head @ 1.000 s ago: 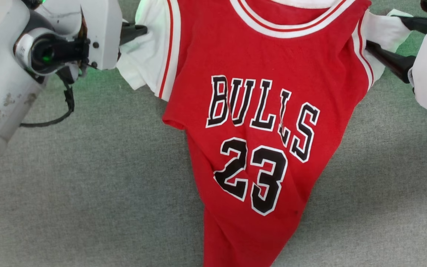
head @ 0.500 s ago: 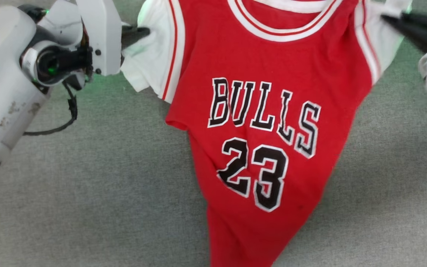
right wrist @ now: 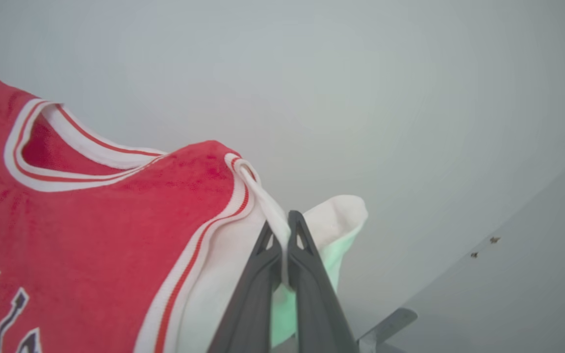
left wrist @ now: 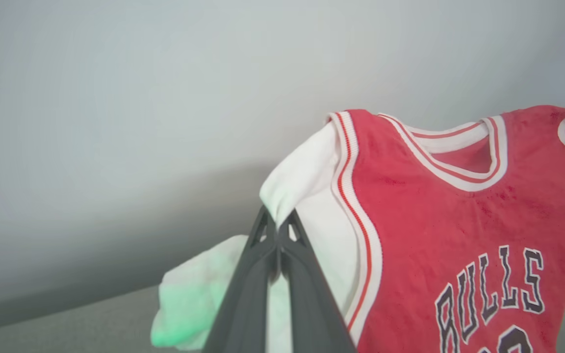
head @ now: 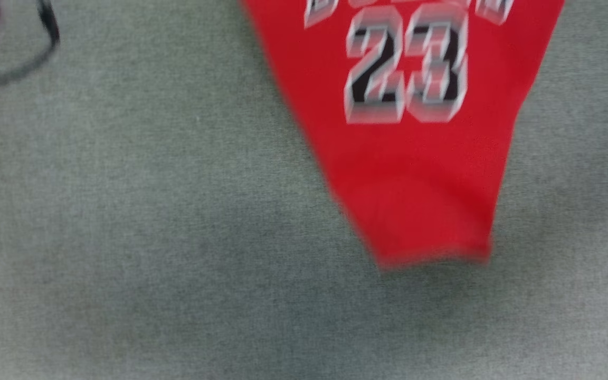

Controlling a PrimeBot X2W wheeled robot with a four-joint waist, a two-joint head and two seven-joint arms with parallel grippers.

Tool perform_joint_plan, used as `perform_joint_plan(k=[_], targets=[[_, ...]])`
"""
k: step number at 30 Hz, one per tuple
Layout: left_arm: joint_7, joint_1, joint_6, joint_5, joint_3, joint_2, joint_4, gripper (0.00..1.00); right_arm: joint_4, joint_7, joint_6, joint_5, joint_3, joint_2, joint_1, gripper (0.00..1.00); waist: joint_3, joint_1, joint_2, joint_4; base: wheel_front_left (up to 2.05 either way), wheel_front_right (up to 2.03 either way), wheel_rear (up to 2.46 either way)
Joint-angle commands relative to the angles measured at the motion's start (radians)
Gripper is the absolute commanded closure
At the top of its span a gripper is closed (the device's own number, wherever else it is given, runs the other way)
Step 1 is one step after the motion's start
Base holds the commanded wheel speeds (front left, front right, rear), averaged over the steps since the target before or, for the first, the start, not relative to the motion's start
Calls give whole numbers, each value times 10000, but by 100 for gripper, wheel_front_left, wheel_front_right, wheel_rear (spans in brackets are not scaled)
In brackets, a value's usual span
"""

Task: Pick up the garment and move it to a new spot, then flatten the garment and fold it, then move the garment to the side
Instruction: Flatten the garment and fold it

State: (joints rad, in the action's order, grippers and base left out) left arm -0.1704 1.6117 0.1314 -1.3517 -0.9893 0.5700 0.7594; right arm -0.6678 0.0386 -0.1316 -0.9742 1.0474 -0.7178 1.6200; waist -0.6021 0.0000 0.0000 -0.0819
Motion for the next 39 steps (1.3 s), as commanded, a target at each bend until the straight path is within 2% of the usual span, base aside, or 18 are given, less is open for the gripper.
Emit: perform_joint_plan(k=[1,8,10,14,16,19,24,30,39], targets=[[426,485,-21,151,205,-139,245,100,-544,367,18,246,-398,269,561,100,-75,0,0,116,0,0,0],[3239,2752,-164,775,1055,-941,1922,100,-3311,1954,18,1477,-1901,1512,2906,100,130,0,0,252,0,0,0],[3619,2992,-115,665,1235,-1100,2302,100,-3851,2114,18,1751,-2152,1798,3242,100,261,0,0,239,0,0,0],[3340,2695,-24,591,1037,-1217,2653,100,-4257,2210,18,2005,-2065,2232,2807,100,554,0,0,269,0,0,0],[3042,2138,-8,438,825,-1185,2278,100,-4168,2220,18,1953,-1868,2286,2264,100,666,0,0,267,0,0,0],[2701,982,-8,37,489,-660,1143,100,-3640,1940,18,1615,-1388,2185,1082,100,822,0,0,247,0,0,0],[2452,-1542,-4,-829,-130,769,-1602,100,-1985,1470,18,746,-491,1284,-1119,100,1077,0,0,276,0,0,0],[2304,-4446,-4,-1537,-1122,2488,-4239,100,551,1112,18,-406,36,-410,-3643,100,1571,0,0,391,0,0,0],[3495,-7548,-2,-2057,-1915,4052,-6632,100,4250,318,18,-1450,314,-2855,-6666,100,2347,0,0,409,0,0,0]])
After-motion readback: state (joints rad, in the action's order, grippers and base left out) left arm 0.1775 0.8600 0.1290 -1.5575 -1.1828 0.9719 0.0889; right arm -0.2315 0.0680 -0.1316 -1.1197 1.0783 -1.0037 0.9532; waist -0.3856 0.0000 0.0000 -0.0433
